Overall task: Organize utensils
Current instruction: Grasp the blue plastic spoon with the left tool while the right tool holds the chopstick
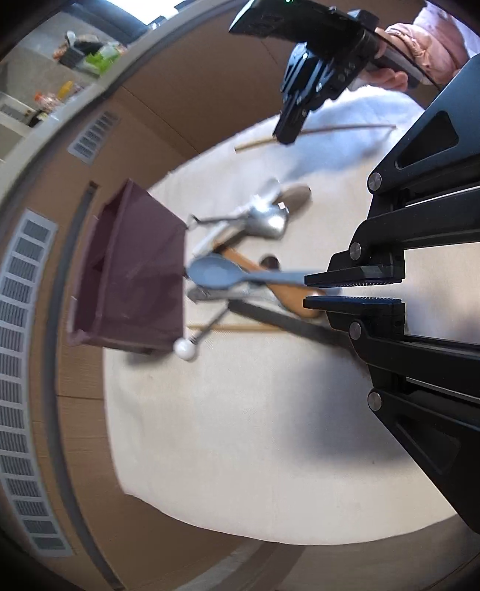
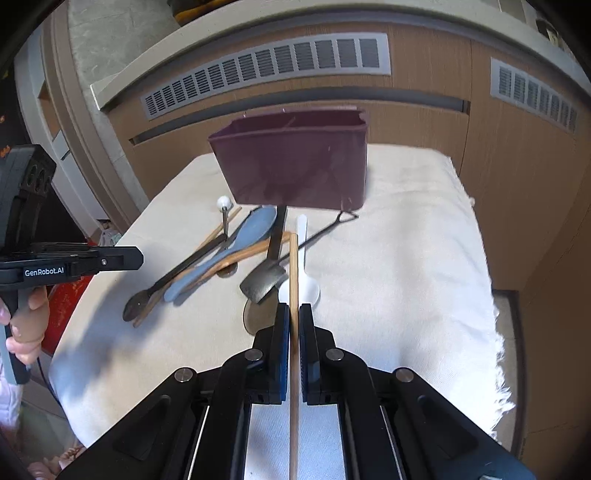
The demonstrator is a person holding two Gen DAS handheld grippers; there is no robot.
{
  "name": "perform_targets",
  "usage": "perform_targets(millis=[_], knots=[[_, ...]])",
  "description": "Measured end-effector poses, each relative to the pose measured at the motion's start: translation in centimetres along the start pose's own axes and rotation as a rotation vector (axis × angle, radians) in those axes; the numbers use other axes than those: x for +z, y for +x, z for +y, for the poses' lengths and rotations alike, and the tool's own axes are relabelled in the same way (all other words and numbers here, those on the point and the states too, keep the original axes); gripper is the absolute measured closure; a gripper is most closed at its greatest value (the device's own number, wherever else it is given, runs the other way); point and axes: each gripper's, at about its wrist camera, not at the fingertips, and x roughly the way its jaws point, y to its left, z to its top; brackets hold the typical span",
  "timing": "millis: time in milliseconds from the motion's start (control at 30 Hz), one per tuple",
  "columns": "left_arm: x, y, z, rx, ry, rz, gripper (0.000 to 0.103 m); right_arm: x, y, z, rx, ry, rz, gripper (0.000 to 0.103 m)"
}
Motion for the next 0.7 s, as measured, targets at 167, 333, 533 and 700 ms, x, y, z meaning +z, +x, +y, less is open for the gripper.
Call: perform_targets(millis=[167, 333, 533, 700], knots=[[1.0, 1.9, 0.9, 0.031, 0.044, 0.116, 0.098, -0.8, 0.1, -0.5, -0.002, 0.020, 0.002, 0.099], [1.8, 4.0, 0.1, 0.092, 0.157, 0.221, 0.097, -1.1, 0.6, -1.3, 0.010, 0.043, 0.017, 0.099], [3.2, 5.3, -1.0, 0.099, 0.196, 0.247, 0.094, -1.4, 1.3, -1.8, 0.034, 0.074, 0.036, 0.099], [4.4, 6.2, -1.6, 0.086, 0.200, 0.259, 0.094, -1.2, 1.4, -1.8, 0.032, 0.070, 0.032, 0.099]])
